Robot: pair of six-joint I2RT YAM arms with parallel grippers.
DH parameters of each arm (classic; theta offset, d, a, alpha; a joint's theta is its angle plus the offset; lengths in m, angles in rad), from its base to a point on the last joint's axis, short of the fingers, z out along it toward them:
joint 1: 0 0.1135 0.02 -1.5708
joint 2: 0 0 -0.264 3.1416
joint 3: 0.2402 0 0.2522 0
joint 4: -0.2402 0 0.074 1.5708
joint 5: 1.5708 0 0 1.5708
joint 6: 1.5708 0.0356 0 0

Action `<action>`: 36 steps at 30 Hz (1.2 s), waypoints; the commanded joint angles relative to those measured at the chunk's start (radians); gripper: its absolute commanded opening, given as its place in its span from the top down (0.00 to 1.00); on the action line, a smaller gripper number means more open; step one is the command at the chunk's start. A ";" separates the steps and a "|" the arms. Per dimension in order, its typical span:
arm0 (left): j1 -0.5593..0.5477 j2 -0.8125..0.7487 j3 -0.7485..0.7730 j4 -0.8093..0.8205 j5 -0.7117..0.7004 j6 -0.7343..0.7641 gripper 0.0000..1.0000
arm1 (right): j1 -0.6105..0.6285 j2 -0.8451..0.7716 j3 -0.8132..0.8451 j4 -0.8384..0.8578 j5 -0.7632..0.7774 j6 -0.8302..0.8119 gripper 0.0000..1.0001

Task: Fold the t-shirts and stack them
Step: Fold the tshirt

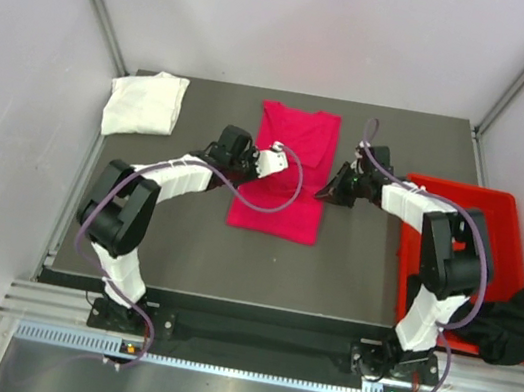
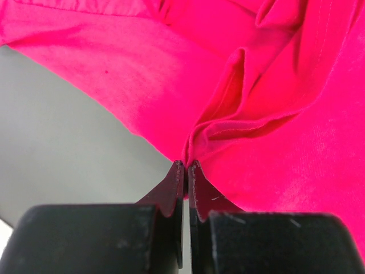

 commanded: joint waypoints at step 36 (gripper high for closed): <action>-0.013 -0.361 -0.336 -0.195 0.205 0.256 0.36 | 0.193 -0.285 -0.245 -0.110 0.228 -0.055 0.43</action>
